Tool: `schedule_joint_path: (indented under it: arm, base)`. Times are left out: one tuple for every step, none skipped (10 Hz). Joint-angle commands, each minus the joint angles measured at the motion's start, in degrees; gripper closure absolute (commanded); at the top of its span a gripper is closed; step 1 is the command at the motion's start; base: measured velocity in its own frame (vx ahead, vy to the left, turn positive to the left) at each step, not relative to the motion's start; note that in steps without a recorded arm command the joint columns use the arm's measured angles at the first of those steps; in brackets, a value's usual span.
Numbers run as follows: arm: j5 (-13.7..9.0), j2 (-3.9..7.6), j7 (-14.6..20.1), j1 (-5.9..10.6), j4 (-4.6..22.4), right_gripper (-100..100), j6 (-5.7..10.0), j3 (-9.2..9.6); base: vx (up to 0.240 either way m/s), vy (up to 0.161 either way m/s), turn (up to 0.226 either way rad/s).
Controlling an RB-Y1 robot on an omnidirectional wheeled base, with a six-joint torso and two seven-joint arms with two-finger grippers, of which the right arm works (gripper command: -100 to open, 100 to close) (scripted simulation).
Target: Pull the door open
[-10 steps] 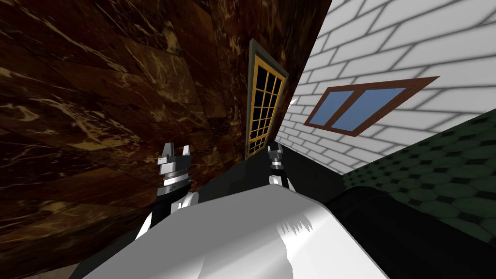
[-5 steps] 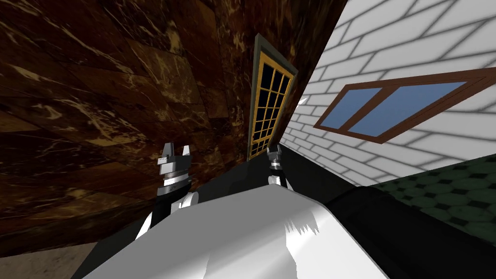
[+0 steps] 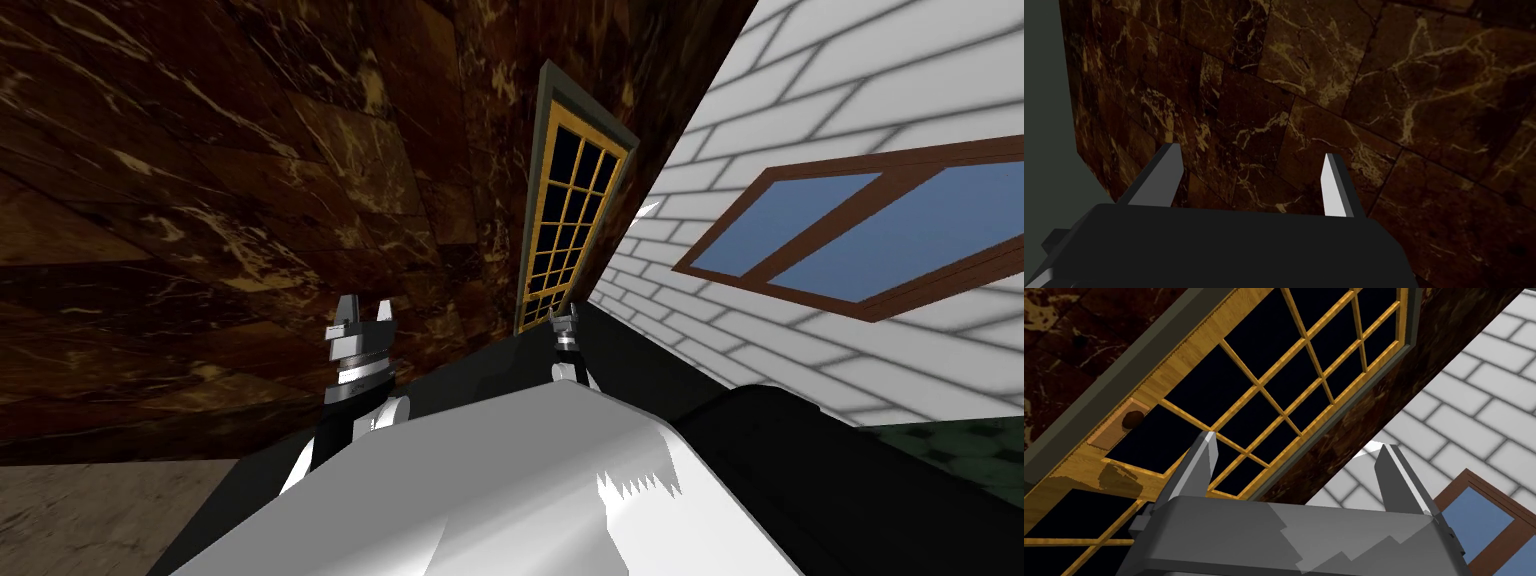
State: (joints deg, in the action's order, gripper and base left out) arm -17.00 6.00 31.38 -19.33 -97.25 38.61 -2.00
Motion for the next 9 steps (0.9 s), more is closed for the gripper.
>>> schedule_joint_path:
  arm:
    - [-0.92,-0.03,1.41,0.61,1.75,-100,0.36,0.23]
    - [-1.51,0.07,2.28,1.06,3.00,-100,0.64,0.32]
    - [-2.11,0.15,3.17,1.51,4.26,-100,0.93,0.41]
    - [-2.71,0.23,4.07,1.97,5.55,-100,1.22,0.50]
    - [-3.32,0.31,4.97,2.42,6.83,-100,1.51,0.59]
    - [-3.93,0.39,5.87,2.88,8.12,-100,1.81,0.68]
    - [-4.53,0.46,6.77,3.34,9.40,-100,2.10,0.76]
    - [-5.14,0.54,7.68,3.80,10.68,-100,2.39,0.85]
    - [-5.75,0.61,8.58,4.25,11.97,-100,2.68,0.94]
  base:
    - [0.064,-0.089,0.171]
    - [0.050,-0.105,0.202]
    - [0.054,-0.113,0.187]
    - [0.044,-0.119,0.151]
    - [0.033,-0.122,0.198]
    - [0.027,-0.130,0.213]
    - [0.038,-0.131,0.209]
    - [0.045,-0.124,0.151]
    - [0.051,-0.117,0.185]
